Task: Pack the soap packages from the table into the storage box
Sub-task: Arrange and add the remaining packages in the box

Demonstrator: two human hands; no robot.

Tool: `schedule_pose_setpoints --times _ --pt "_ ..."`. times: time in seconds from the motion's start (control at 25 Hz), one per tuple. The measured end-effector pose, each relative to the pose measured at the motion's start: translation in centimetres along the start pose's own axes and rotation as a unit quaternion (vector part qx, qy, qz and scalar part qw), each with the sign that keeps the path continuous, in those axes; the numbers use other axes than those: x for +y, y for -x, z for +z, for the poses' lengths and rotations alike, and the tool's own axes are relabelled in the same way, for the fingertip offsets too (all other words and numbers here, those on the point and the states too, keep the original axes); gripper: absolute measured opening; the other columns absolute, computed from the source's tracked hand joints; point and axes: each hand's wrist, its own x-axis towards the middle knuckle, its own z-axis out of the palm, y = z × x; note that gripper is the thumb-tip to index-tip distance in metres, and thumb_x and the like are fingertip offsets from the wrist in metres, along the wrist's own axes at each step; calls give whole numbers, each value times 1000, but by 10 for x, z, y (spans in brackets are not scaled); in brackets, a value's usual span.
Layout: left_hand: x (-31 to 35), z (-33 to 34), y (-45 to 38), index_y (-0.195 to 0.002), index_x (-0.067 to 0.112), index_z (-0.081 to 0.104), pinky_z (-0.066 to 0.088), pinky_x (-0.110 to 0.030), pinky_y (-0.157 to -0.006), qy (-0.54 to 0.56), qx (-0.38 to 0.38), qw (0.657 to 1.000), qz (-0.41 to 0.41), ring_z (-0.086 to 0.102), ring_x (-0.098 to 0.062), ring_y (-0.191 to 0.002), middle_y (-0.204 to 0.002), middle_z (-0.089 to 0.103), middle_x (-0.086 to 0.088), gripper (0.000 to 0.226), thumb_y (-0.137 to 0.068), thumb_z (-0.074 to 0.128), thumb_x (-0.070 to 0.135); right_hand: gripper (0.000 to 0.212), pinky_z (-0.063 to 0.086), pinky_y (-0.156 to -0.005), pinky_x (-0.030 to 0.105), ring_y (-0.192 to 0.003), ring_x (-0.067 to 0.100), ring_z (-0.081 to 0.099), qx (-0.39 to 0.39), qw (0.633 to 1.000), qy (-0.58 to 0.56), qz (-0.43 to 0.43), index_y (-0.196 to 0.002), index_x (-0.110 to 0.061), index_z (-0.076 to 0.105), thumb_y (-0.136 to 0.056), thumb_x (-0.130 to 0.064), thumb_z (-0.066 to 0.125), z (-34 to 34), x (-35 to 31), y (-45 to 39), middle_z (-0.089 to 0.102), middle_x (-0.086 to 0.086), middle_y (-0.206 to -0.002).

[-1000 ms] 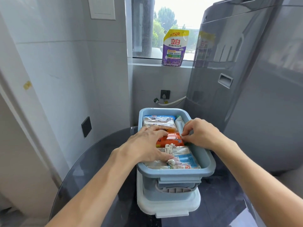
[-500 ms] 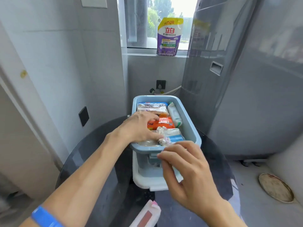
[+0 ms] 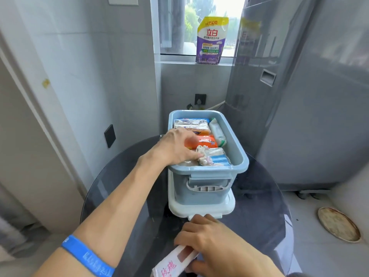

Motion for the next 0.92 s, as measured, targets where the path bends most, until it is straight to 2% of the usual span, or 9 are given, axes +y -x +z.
schedule_pose_setpoints --times 0.16,0.24,0.36,0.44,0.52,0.6,0.68,0.84,0.92 --pt "-1 2 0 -103 32 68 47 -27 -77 -18 -12 1000 4 57 -9 -90 -107 62 7 36 -75 78 54 25 41 -69 29 -83 10 47 85 986 -130 59 -94 -26 60 -82 -46 68 -24 14 15 57 -10 -86" --pt "1 0 1 -100 34 67 47 -29 -75 -34 -18 999 -2 56 -6 -83 -96 62 10 33 -76 75 57 31 47 -68 35 -81 16 56 167 942 -269 109 -96 -24 65 -79 -47 77 -48 22 34 62 -5 -85" --pt "10 -2 1 -100 35 68 45 -41 -95 -98 9 994 46 60 -11 -94 -102 68 12 25 -80 72 50 43 55 -66 42 -76 31 65 316 836 -421 156 -104 -14 68 -76 -44 81 -82 34 53 67 12 -86" --pt "19 -1 2 -102 34 70 47 -38 -94 -86 19 990 112 60 -11 -95 -104 70 10 21 -81 71 34 40 55 -62 34 -73 23 65 385 792 -433 192 -98 -19 66 -71 -44 82 -103 44 50 69 11 -85" --pt "26 0 4 -103 36 71 50 -30 -88 -20 -25 993 113 60 -7 -94 -106 68 11 21 -84 67 28 37 58 -58 33 -73 22 69 417 783 -378 265 -92 -27 60 -65 -41 81 -124 54 35 72 2 -84" --pt "29 2 3 -108 41 69 46 -32 -94 -3 -75 992 98 56 -7 -105 -116 64 14 22 -88 62 37 38 52 -52 32 -68 16 65 401 804 -233 372 -88 -29 51 -62 -44 74 -141 67 15 67 -4 -76" --pt "31 5 1 -119 46 64 39 -39 -103 -41 -114 988 93 46 -11 -119 -130 57 14 28 -93 54 47 44 42 -49 30 -63 11 56 329 832 -102 435 -93 -25 44 -65 -46 70 -149 77 -9 61 -7 -74" --pt "42 8 -2 -129 47 56 34 -53 -106 -111 -147 979 92 38 -22 -123 -133 46 7 36 -95 44 47 58 38 -54 30 -70 24 59 128 879 70 454 -119 -24 44 -73 -54 64 -155 88 -49 64 -2 -84" --pt "44 7 -2 -128 47 57 32 -55 -107 -107 -148 980 83 37 -24 -124 -134 46 5 36 -94 45 42 49 41 -45 21 -55 15 63 46 887 49 456 -108 -29 53 -68 -56 65 -168 94 -58 66 -5 -83"
